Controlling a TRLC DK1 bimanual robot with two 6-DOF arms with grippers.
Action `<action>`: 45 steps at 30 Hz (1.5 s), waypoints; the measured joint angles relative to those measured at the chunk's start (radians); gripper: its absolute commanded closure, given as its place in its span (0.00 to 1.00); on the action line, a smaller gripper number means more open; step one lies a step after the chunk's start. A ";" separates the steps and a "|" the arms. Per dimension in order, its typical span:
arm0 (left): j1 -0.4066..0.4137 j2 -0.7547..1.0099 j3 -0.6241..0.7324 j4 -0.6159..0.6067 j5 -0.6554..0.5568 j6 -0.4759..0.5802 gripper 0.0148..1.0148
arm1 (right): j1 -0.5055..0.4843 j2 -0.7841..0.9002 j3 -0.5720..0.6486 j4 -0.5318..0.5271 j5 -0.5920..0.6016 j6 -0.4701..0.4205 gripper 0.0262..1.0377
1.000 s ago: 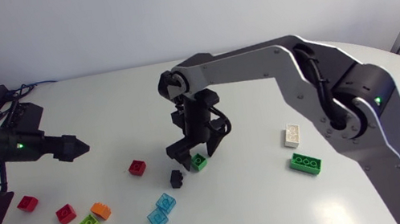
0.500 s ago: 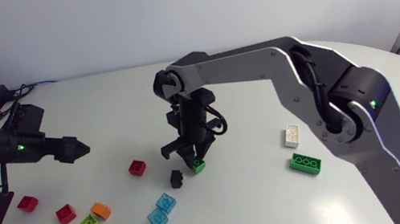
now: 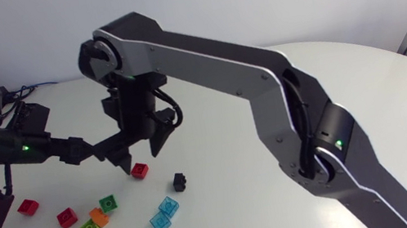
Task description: Sort duplo bricks by size, large to the right and small to the left
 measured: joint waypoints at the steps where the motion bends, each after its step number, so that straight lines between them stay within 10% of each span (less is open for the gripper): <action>1: -0.009 0.000 0.000 0.000 0.000 -0.002 0.04 | -0.018 0.009 -0.014 -0.006 0.001 0.000 0.04; 25: -0.537 0.178 -0.060 -0.020 -0.103 -0.129 0.04 | -0.340 0.012 0.021 -0.017 0.084 0.061 0.04; 45: -0.673 0.337 0.092 0.056 -0.183 -0.268 0.04 | -0.504 -0.078 -0.057 0.076 0.116 0.080 0.04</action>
